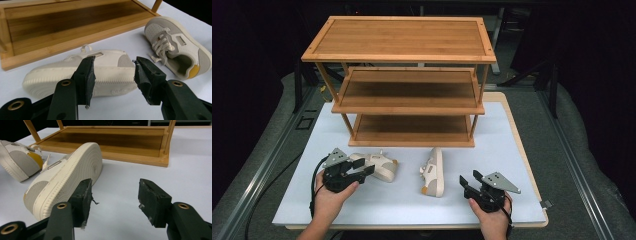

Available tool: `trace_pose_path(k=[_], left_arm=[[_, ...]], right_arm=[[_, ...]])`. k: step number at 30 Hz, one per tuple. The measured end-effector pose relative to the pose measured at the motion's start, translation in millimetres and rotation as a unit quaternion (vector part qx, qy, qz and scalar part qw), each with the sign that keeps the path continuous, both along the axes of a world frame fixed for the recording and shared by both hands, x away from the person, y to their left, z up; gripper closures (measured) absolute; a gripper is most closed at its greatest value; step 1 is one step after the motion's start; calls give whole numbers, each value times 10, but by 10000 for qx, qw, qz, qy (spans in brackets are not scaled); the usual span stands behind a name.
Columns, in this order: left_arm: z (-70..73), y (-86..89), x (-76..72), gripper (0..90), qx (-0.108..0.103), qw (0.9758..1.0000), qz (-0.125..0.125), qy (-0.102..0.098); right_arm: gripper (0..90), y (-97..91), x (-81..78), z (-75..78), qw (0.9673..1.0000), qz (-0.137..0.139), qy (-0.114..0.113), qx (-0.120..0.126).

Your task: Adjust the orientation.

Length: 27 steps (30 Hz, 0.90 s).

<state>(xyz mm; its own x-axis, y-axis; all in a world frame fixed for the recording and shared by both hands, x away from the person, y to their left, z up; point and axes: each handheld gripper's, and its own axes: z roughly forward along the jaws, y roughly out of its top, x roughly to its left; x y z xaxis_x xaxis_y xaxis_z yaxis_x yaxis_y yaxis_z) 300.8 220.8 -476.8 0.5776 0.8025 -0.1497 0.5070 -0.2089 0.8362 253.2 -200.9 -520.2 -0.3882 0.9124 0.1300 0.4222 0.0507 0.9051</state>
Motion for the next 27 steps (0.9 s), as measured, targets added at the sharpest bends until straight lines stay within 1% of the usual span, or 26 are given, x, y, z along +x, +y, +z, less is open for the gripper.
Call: trace_pose_path(k=[2, 4, 5, 7, 8, 9, 10, 12, 16, 21, 25, 27], left_arm=[[-1, -48, 59, 497, -22, 10000, -10, 60], [-6, -59, 74, 493, -29, 10000, 4, 48], [-12, -69, 90, 492, -26, 10000, 7, 79], [-32, -85, 114, 486, 13, 9999, 8, 113], [-64, -94, 130, 484, 66, 9999, 25, 117], [-64, -94, 130, 484, 66, 9999, 25, 117], [-94, -93, 143, 484, 132, 9998, 64, 131], [-115, -90, 152, 484, 131, 9998, 84, 122], [-119, -90, 150, 483, 139, 9998, 76, 100], [-130, -88, 113, 483, 176, 9998, 77, 46], [-136, -66, 60, 484, 125, 9999, 113, 37], [-140, -58, 16, 485, 174, 9998, 110, 6]], right_arm=[[446, -10, 4, -6, 10000, -9, 35, 68], [445, -16, 7, -9, 9999, -16, 57, 91], [444, -24, 11, -11, 9999, -21, 70, 109], [441, -35, 15, -16, 9998, -45, 107, 166], [439, -46, 17, -20, 9997, -64, 136, 204], [439, -46, 17, -20, 9997, -64, 136, 204], [437, -55, 20, -22, 9996, -76, 135, 220], [436, -58, 21, -25, 9996, -68, 144, 233], [434, -55, 24, -28, 9996, -64, 145, 228], [434, -42, 29, -33, 9996, -51, 176, 200], [434, -40, 22, -28, 9996, -46, 160, 214], [434, -40, 19, -22, 9996, -37, 151, 220]])
